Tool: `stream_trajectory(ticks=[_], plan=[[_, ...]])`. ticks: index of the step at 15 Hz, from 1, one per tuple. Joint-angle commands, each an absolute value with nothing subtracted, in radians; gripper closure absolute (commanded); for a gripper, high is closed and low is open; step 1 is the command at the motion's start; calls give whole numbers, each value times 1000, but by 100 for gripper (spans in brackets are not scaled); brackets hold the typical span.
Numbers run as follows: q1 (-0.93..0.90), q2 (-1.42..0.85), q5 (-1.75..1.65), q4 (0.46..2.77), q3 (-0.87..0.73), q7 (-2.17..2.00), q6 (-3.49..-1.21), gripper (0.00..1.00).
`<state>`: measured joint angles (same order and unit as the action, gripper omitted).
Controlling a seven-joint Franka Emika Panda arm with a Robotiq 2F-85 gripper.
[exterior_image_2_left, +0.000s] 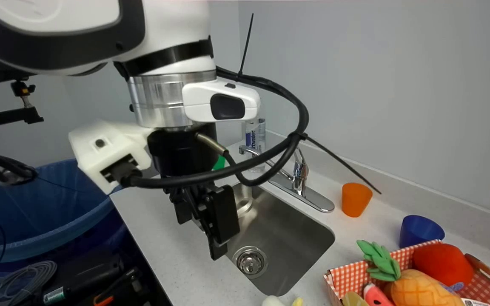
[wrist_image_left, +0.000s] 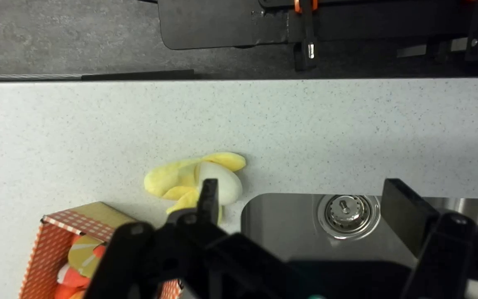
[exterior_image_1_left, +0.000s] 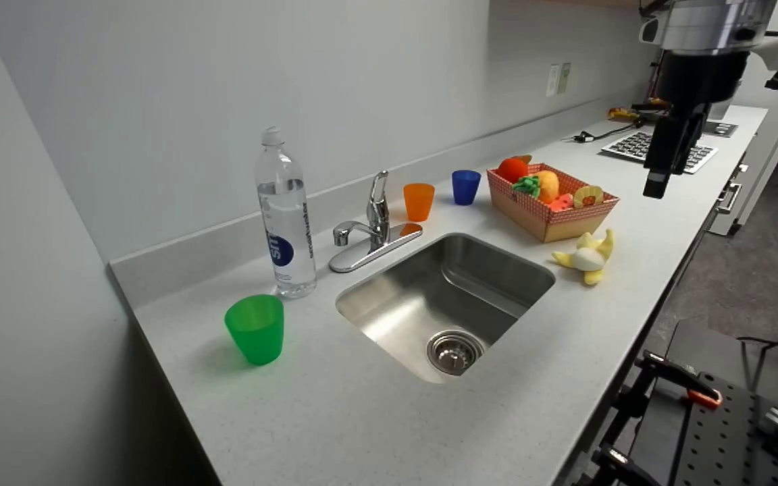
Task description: Pull down the faucet handle
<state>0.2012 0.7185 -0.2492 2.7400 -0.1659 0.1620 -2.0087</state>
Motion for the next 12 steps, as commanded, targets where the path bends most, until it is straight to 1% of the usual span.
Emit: stream_trajectory(ticks=[1, 5, 12], plan=[[184, 662, -243, 2647, -174, 171, -2017, 0], [161, 572, -226, 2527, -176, 179, -2038, 0], [106, 348, -144, 2254, -205, 302, -2083, 0]])
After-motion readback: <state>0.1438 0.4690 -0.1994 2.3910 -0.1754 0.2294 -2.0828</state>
